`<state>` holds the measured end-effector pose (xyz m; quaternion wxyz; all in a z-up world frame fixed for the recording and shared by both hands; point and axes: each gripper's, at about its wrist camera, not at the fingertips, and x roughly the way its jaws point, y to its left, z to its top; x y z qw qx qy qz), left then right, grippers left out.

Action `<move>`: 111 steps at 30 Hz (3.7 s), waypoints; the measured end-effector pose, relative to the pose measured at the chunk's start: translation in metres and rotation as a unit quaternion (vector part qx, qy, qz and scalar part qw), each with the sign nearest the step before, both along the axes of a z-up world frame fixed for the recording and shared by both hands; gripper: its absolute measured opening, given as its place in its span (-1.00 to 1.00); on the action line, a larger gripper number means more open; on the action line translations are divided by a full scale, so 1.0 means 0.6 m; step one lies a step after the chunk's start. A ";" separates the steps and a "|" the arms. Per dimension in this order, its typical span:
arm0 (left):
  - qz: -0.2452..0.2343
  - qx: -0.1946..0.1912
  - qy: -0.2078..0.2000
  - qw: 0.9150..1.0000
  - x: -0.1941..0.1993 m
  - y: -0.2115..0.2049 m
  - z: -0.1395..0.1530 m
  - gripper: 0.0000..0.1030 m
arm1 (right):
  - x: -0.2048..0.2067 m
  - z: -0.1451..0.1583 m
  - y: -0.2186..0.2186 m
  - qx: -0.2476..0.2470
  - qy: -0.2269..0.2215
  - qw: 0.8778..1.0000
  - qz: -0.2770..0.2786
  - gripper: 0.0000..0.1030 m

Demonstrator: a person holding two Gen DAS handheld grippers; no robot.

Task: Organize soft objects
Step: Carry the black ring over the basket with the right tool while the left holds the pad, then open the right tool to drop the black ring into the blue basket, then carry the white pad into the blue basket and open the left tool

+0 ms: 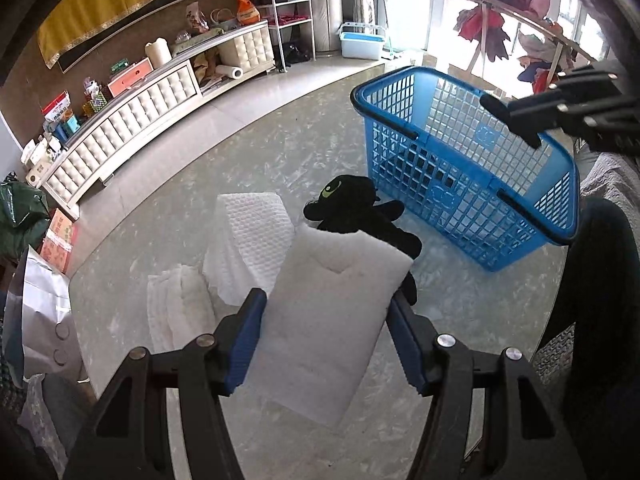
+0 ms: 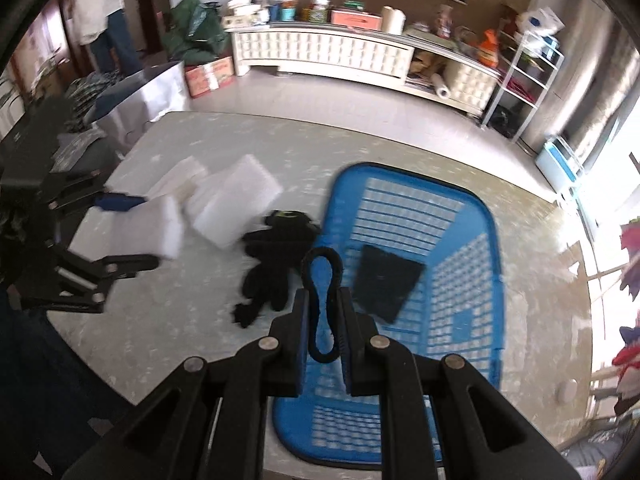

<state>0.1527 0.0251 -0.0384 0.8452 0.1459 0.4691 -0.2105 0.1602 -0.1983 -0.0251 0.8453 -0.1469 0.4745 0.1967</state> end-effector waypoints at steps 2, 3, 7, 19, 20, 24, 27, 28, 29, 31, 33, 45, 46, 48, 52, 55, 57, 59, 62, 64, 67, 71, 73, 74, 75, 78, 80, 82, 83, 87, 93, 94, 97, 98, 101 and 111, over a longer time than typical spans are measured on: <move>0.001 0.005 0.002 1.000 0.002 -0.002 -0.005 0.14 | 0.015 -0.013 -0.014 -0.003 0.009 1.000 -0.012 -0.76; 0.001 0.008 0.004 1.000 0.003 -0.004 -0.007 0.14 | 0.020 -0.017 -0.020 -0.006 0.014 1.000 -0.016 -0.76; 0.001 0.016 0.007 1.000 0.006 -0.006 -0.010 0.14 | 0.052 -0.052 -0.039 -0.016 0.041 0.998 -0.033 -0.76; 0.009 0.030 0.021 0.999 0.028 -0.006 -0.023 0.14 | 0.129 -0.147 -0.050 -0.034 0.109 0.992 -0.045 -0.76; 0.009 0.031 0.022 0.999 0.030 -0.007 -0.024 0.14 | 0.131 -0.147 -0.050 -0.034 0.107 0.993 -0.043 -0.76; 0.009 0.036 0.026 0.999 0.040 -0.011 -0.029 0.14 | 0.142 -0.155 -0.044 -0.047 0.115 0.992 -0.037 -0.76; 0.013 0.038 0.030 0.999 0.045 -0.011 -0.034 0.14 | 0.148 -0.168 -0.042 -0.054 0.125 0.990 -0.034 -0.76; 0.015 0.039 0.031 0.999 0.045 -0.011 -0.034 0.14 | 0.149 -0.167 -0.042 -0.051 0.126 0.990 -0.034 -0.76; 0.015 0.039 0.031 0.999 0.046 -0.011 -0.035 0.14 | 0.148 -0.167 -0.040 -0.042 0.121 0.991 -0.029 -0.76; 0.014 0.038 0.031 0.999 0.046 -0.011 -0.034 0.14 | 0.149 -0.166 -0.036 -0.047 0.117 0.992 -0.027 -0.67; 0.015 0.040 0.030 0.999 0.046 -0.011 -0.033 0.14 | 0.148 -0.163 -0.034 -0.051 0.114 0.992 -0.028 -0.43; 0.014 0.043 0.022 0.999 0.046 -0.024 -0.019 0.14 | 0.125 -0.108 -0.051 -0.055 0.048 0.996 -0.047 1.00; 0.012 0.040 0.019 0.999 0.044 -0.027 -0.015 0.14 | 0.120 -0.099 -0.057 -0.051 0.041 0.997 -0.049 1.00; 0.007 0.036 0.016 0.999 0.041 -0.033 -0.009 0.14 | 0.105 -0.083 -0.067 -0.040 0.032 0.997 -0.053 1.00; 0.002 0.041 0.013 0.999 0.038 -0.046 -0.003 0.14 | 0.079 -0.066 -0.094 -0.034 0.023 0.997 -0.062 1.00; -0.003 0.042 0.007 0.999 0.034 -0.059 0.007 0.14 | 0.060 -0.050 -0.112 -0.035 0.009 0.997 -0.070 1.00; -0.010 0.045 0.000 0.999 0.031 -0.070 0.015 0.14 | 0.045 -0.046 -0.128 -0.043 -0.001 0.996 -0.075 1.00; -0.017 0.041 -0.002 0.999 0.030 -0.083 0.023 0.14 | 0.032 -0.047 -0.149 -0.044 -0.007 0.996 -0.079 1.00; -0.022 0.036 -0.008 0.999 0.027 -0.103 0.040 0.14 | 0.019 -0.049 -0.169 -0.046 -0.011 0.995 -0.088 1.00; -0.028 0.035 -0.015 0.999 0.024 -0.120 0.053 0.14 | 0.009 -0.055 -0.179 -0.042 -0.009 0.995 -0.093 1.00; -0.039 0.034 -0.023 0.998 0.019 -0.146 0.066 0.14 | -0.001 -0.061 -0.197 -0.041 -0.008 0.994 -0.102 1.00; -0.063 0.033 -0.035 0.997 0.018 -0.189 0.081 0.14 | -0.018 -0.053 -0.228 -0.019 -0.009 0.993 -0.114 1.00; -0.077 0.031 -0.032 0.996 0.022 -0.214 0.082 0.14 | -0.023 -0.050 -0.238 -0.018 -0.012 0.993 -0.118 1.00; -0.084 0.031 -0.029 0.996 0.024 -0.225 0.079 0.14 | -0.024 -0.050 -0.243 -0.018 -0.015 0.993 -0.119 1.00; -0.094 0.034 -0.026 0.995 0.026 -0.241 0.075 0.14 | -0.026 -0.050 -0.248 -0.019 -0.018 0.992 -0.122 1.00; -0.112 0.045 -0.021 0.993 0.031 -0.270 0.063 0.14 | -0.030 -0.052 -0.260 -0.013 -0.019 0.992 -0.127 1.00; -0.120 0.049 -0.014 0.991 0.040 -0.288 0.056 0.14 | -0.034 -0.053 -0.272 -0.004 -0.018 0.991 -0.134 1.00; -0.129 0.047 -0.008 0.991 0.048 -0.306 0.049 0.14 | -0.037 -0.054 -0.284 0.007 -0.017 0.990 -0.140 1.00; -0.134 0.044 -0.005 0.990 0.050 -0.314 0.047 0.14 | -0.040 -0.055 -0.291 0.011 -0.017 0.989 -0.144 1.00; -0.154 0.053 0.009 0.987 0.058 -0.348 0.023 0.14 | -0.046 -0.059 -0.309 0.023 -0.017 0.988 -0.154 1.00; -0.171 0.061 0.028 0.983 0.068 -0.380 -0.010 0.14 | -0.047 -0.075 -0.316 0.031 -0.009 0.987 -0.159 1.00; -0.174 0.062 0.029 0.982 0.070 -0.384 -0.016 0.14 | -0.045 -0.077 -0.316 0.031 -0.008 0.987 -0.160 1.00; -0.174 0.072 0.038 0.981 0.077 -0.398 -0.035 0.14 | -0.044 -0.081 -0.313 0.035 -0.004 0.986 -0.162 1.00; -0.174 0.076 0.042 0.981 0.079 -0.400 -0.040 0.14 | -0.043 -0.082 -0.313 0.037 -0.003 0.986 -0.163 1.00; -0.180 0.090 0.055 0.978 0.086 -0.407 -0.062 0.14 | -0.039 -0.084 -0.313 0.040 -0.004 0.986 -0.163 1.00; -0.202 0.112 0.091 0.969 0.103 -0.433 -0.109 0.21 | -0.025 -0.090 -0.319 0.052 0.005 0.986 -0.157 1.00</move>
